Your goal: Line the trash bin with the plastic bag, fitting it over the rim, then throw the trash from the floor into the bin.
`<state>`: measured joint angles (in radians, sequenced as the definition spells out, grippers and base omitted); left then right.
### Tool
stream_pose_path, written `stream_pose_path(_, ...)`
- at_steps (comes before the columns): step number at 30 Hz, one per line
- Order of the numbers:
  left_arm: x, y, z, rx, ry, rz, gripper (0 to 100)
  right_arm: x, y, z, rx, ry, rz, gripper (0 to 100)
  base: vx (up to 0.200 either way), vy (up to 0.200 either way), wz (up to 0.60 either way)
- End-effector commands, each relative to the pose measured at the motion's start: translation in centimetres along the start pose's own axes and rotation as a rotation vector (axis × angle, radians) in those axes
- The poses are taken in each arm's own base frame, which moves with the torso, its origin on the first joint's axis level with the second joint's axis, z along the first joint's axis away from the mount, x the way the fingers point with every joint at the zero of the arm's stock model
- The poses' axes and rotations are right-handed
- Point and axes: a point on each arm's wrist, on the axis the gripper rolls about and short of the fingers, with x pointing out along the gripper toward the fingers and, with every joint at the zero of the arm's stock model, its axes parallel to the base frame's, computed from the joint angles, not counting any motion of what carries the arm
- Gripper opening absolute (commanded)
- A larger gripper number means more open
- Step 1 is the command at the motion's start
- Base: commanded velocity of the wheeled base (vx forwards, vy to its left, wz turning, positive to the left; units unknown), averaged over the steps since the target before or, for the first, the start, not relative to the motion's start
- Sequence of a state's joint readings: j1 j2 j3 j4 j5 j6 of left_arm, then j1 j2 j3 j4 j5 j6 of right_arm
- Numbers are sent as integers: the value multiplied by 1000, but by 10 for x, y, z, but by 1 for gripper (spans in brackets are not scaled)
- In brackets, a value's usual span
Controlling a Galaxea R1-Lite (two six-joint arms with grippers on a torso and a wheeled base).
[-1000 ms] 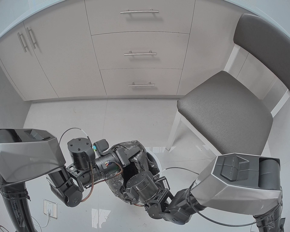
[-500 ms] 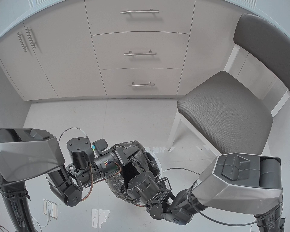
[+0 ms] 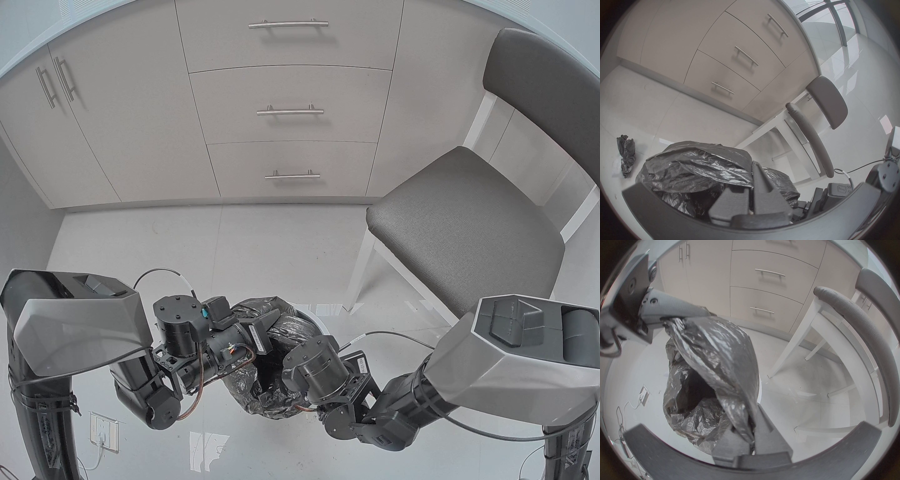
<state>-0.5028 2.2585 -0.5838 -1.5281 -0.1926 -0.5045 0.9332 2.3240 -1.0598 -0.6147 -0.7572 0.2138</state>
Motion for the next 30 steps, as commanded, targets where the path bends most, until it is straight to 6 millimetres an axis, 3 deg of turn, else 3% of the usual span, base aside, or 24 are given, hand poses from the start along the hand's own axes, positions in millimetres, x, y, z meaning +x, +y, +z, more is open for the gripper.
stream_pose_path(1, 17, 8, -5, 2, -9, 2, 0, 12, -15, 18, 40, -24, -38, 0, 0, 0, 0)
stream_pose_path(9, 32, 17, 10, 6, -53, 27, 0, 39, -25, 26, 47, -33, -83, 0, 0, 0, 0)
stream_pose_path(18, 42, 20, 21, 12, -116, 63, 0, 51, -20, 17, 16, -16, -91, 0, 0, 0, 0)
stream_pose_path(24, 57, 23, 26, 12, -123, 64, 0, 59, -25, 20, 27, -19, -112, 0, 0, 0, 0)
stream_pose_path(30, 60, 27, 25, 3, -82, 95, 0, 69, -28, 22, 10, -23, -127, 0, 0, 0, 0)
